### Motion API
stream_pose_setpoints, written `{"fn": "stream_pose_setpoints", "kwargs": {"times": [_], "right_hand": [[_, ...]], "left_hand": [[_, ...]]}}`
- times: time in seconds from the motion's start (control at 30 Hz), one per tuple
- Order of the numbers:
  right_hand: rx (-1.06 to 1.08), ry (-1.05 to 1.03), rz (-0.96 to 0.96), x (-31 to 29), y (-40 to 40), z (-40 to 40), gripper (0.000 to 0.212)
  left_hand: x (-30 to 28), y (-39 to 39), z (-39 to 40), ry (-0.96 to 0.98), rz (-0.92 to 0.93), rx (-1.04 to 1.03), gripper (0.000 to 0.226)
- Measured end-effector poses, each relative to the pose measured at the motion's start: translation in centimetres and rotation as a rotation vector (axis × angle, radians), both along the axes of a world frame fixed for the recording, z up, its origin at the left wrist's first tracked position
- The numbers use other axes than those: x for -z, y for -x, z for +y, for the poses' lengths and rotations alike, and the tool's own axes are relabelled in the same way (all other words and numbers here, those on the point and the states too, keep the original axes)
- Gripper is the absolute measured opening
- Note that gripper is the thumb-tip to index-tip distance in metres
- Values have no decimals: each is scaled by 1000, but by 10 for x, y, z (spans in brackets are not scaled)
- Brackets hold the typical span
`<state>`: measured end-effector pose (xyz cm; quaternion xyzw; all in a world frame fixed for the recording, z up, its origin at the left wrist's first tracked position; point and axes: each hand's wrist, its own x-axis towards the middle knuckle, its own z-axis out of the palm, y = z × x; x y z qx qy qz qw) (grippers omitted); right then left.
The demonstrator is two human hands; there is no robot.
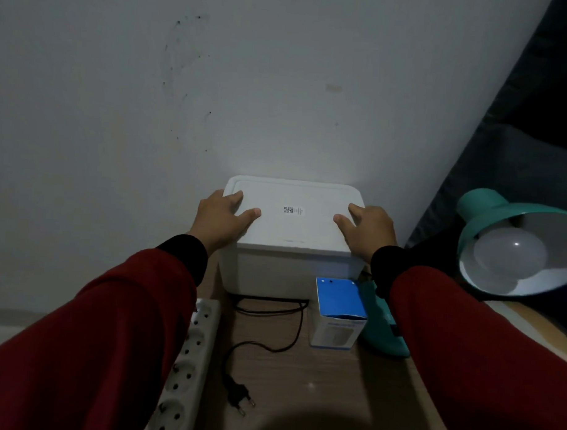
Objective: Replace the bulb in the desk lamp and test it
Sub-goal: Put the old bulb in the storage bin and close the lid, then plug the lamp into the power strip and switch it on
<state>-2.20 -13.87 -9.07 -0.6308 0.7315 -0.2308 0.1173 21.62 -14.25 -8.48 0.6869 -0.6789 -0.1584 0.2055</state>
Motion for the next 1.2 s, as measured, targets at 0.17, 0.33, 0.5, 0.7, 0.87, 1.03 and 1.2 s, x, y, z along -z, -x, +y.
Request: {"fn": "stream_pose_setpoints", "kwargs": {"times": [0.17, 0.33, 0.5, 0.7, 0.87, 1.03, 1.2], "right_hand": [[-30, -1, 57, -1, -3, 0, 45], [-61, -22, 324, -7, -8, 2, 45], [-121, -267, 469, -28, -14, 6, 38], [-143, -358, 505, -71, -19, 26, 32], [-146, -373, 502, -97, -23, 51, 35], [-180, -362, 501, -113, -32, 84, 36], [-242, -339, 459, -100, -48, 110, 35]], "left_hand": [[4, -2, -5, -17, -44, 13, 57], [3, -1, -12, -82, -218, 53, 59], [-16, 9, -6, -171, -367, 8, 58], [-58, 14, 16, -148, -446, -8, 41], [-83, 7, 44, -158, -506, -34, 34], [-99, -6, 79, -147, -497, -55, 32], [-97, -27, 111, -176, -469, -50, 29]]}}
